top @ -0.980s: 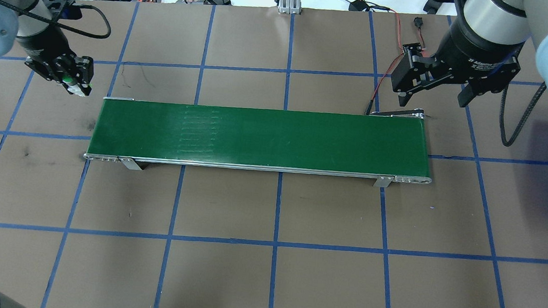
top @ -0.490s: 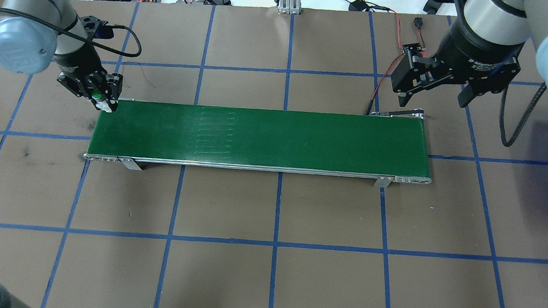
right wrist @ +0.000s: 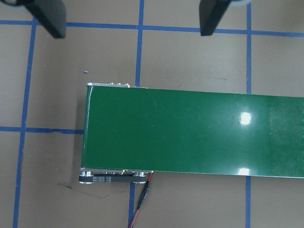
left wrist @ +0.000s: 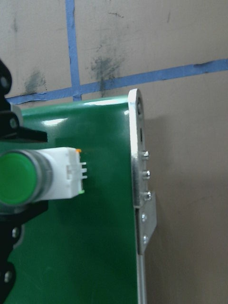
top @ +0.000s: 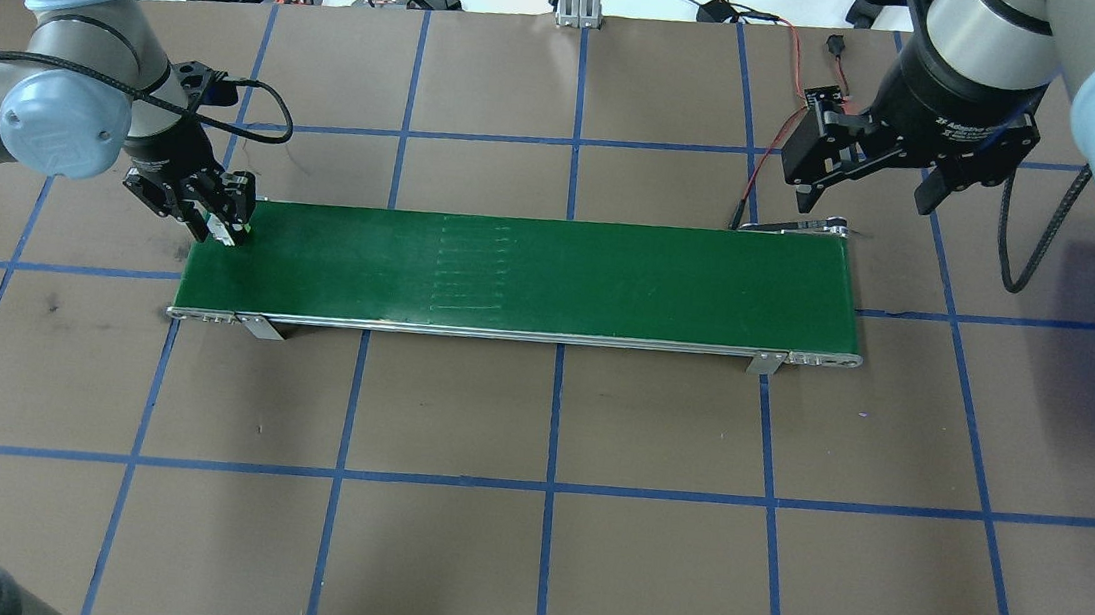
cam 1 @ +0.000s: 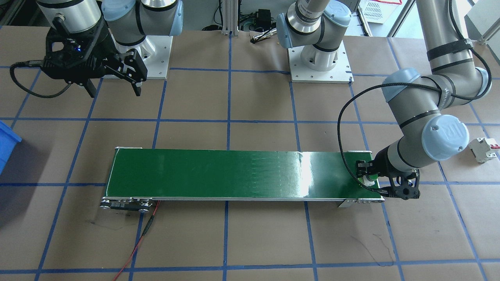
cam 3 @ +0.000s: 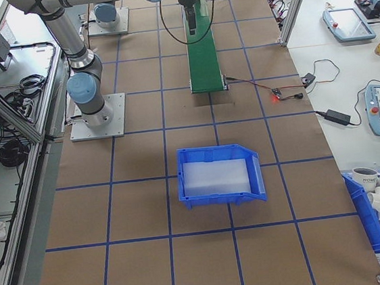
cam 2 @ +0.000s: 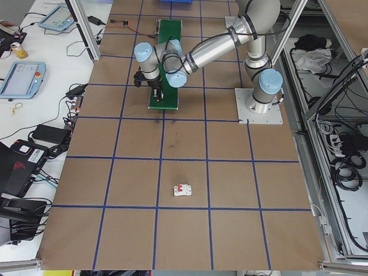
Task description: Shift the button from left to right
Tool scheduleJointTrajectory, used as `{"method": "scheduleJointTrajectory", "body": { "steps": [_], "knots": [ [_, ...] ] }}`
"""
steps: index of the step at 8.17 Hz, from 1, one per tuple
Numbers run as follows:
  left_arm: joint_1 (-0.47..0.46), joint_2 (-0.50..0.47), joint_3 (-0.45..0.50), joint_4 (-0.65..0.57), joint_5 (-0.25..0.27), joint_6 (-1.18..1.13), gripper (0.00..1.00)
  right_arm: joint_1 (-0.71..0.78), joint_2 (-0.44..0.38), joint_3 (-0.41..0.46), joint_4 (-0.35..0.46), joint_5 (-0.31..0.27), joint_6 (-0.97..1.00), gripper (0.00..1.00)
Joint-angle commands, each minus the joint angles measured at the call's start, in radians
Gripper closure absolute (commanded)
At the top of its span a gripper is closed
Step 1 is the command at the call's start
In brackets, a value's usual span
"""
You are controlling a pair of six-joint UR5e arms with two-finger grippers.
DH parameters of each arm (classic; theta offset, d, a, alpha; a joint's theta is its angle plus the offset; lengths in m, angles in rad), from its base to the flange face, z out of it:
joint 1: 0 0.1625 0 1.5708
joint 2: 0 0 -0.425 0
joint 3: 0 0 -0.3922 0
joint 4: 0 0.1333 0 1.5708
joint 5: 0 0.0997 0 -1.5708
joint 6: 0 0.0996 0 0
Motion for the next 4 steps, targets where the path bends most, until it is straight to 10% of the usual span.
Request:
{"method": "scheduleJointTrajectory", "body": {
  "steps": [1, 4],
  "knots": [
    [-0.007, 0.028, -0.001, -0.001, 0.0, -0.055, 0.0, 0.0, 0.001, 0.0, 0.0, 0.0, 0.0, 0.0],
    [-0.087, 0.204, 0.008, -0.16, -0.001, -0.109, 0.0, 0.0, 0.0, 0.0, 0.002, 0.0, 0.0, 0.0]
  ]
}}
